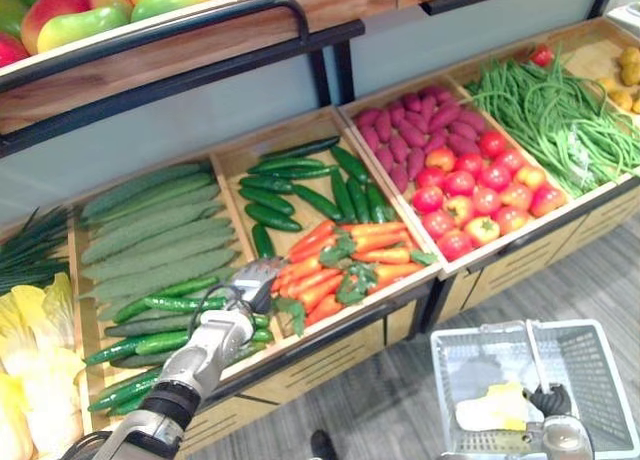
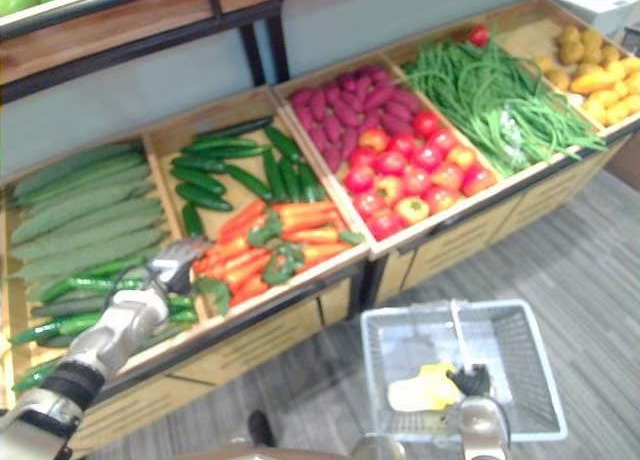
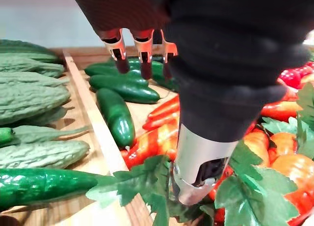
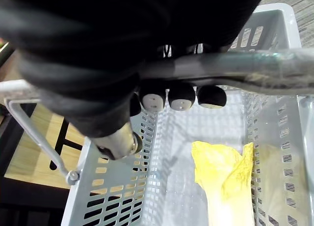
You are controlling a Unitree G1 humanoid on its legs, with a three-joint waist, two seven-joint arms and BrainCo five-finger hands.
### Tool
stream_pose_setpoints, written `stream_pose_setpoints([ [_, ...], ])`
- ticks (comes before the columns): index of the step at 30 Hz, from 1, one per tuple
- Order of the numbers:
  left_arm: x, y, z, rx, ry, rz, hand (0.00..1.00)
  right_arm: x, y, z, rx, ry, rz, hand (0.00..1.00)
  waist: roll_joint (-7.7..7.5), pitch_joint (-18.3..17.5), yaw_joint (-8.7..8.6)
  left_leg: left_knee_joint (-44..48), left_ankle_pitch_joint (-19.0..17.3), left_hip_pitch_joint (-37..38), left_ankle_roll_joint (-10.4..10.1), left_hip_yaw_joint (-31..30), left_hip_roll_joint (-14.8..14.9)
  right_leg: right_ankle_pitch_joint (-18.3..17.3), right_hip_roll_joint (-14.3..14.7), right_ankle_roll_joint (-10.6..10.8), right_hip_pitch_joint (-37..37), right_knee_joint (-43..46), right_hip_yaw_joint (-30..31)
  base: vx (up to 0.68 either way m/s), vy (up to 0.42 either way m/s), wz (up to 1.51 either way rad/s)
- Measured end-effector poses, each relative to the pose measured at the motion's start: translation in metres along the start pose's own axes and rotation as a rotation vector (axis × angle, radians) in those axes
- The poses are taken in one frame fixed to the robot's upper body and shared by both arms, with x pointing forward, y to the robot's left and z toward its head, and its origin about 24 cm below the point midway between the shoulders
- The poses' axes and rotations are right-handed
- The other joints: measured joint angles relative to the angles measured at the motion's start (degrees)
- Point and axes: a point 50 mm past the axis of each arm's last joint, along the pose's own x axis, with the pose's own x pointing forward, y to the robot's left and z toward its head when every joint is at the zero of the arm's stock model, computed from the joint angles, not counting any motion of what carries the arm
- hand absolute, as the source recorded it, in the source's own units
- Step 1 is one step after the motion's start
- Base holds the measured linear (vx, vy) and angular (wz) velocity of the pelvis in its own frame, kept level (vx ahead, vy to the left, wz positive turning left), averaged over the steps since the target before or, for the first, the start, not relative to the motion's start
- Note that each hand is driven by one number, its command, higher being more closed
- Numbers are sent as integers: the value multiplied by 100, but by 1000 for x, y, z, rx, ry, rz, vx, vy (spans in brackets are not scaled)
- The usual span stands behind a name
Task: Pick vegetable in the basket
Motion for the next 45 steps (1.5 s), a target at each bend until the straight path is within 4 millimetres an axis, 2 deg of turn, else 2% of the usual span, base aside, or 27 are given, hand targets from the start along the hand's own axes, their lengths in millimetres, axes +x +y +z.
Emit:
stream_pose_setpoints([
  [5,6,4,-5,-31,70,22,0,0,-1,3,6,-11,-6,100,13,15,-1,1,4,-104,3,27,9,22,9,-20,-137,10,43,-8,6,-4],
  [9,12,5,4,-74,73,42,0,0,2,7,17,-21,-5,100,9,30,-111,2,9,-160,5,40,8,69,10,-44,-199,0,74,-10,4,-2],
  [15,23,17,14,-105,59,89,0,3,1,20,30,-56,-14,100,31,242,-126,1,8,-318,4,91,53,156,45,-31,-449,16,189,-50,11,-9],
  [27,28,13,25,-159,74,98,0,5,-1,29,39,-77,-30,100,39,353,-139,3,20,-420,-17,164,75,215,59,-22,-586,-4,249,-11,2,-3],
  [42,27,15,17,-180,121,123,0,5,-2,32,42,-86,-33,100,-23,531,-144,3,46,-422,-61,161,75,258,24,-6,-587,-22,251,-4,0,0],
  [43,32,25,18,-180,122,169,0,7,-3,43,52,-121,-43,100,-24,707,-137,3,46,-511,-61,144,79,273,28,1,-693,1,250,-49,-3,0],
  [45,33,23,14,-178,139,153,0,7,-4,47,54,-135,-46,100,-23,720,-139,4,46,-567,-61,151,77,273,40,1,-762,6,252,-21,-4,-1],
])
